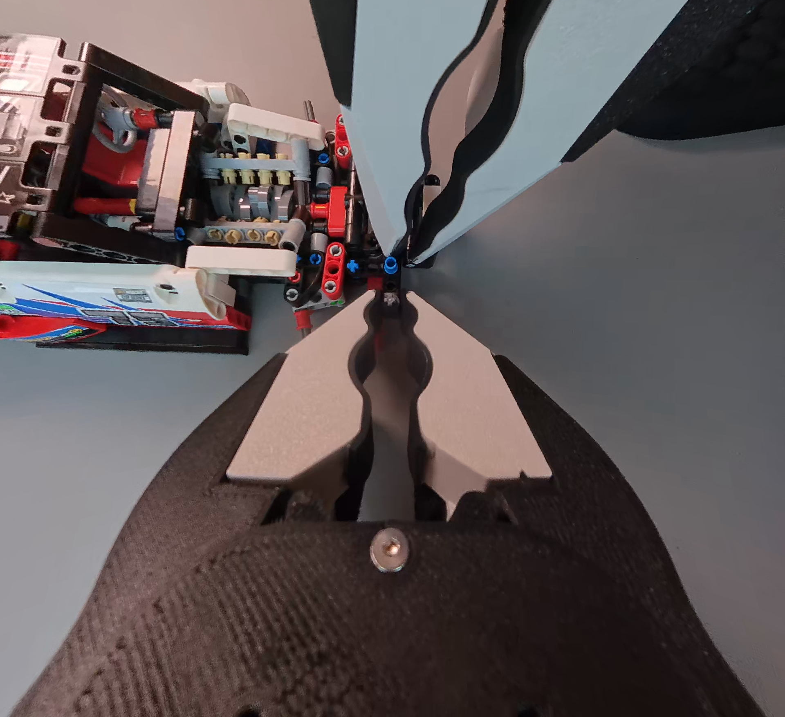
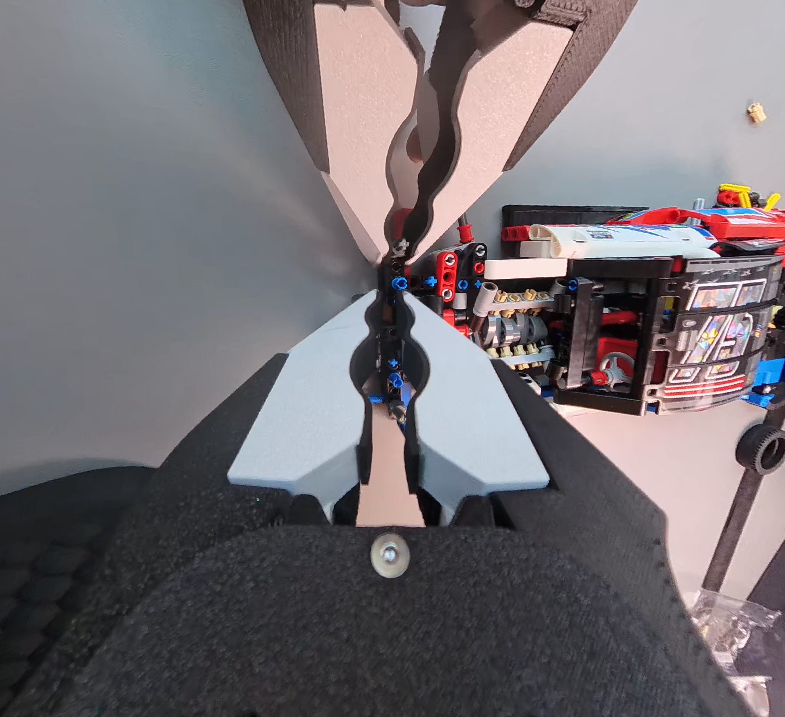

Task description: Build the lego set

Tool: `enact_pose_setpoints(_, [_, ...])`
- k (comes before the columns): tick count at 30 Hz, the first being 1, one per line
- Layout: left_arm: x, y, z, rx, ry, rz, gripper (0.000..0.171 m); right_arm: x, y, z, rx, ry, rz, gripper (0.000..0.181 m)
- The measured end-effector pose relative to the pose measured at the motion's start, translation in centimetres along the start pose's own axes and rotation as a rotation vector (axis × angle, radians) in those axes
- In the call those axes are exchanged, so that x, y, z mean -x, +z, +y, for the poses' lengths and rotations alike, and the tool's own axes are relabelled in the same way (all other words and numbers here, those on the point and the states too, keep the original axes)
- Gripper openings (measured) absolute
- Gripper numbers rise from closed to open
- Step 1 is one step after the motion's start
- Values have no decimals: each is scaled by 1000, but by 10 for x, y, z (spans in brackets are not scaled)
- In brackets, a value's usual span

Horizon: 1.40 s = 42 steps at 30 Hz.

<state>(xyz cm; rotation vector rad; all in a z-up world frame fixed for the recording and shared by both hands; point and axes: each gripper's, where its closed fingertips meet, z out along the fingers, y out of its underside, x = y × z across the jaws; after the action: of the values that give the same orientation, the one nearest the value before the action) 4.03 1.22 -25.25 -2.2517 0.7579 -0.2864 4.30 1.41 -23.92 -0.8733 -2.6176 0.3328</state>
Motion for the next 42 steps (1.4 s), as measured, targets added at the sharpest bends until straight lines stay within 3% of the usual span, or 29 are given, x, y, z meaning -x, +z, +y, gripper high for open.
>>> enact_pose_setpoints(16, [5, -4, -3, -20, 13, -66, 10, -4, 2, 4, -9, 39, 39, 0])
enact_pose_setpoints(28, [7, 1, -5, -42, 97, -154, 6, -7, 2, 4, -131, 73, 162, 0])
enact_pose_setpoints(32, [9, 2, -6, -48, 46, -125, 6, -9, 2, 5, -118, 73, 157, 0])
enact_pose_setpoints(38, [9, 2, -5, -18, -105, 28, 6, -12, 3, 5, -113, 102, 71, 0])
enact_pose_setpoints(42, [8, 3, -4, 23, -113, 63, 6, -12, 4, 6, -104, 104, 32, 0])
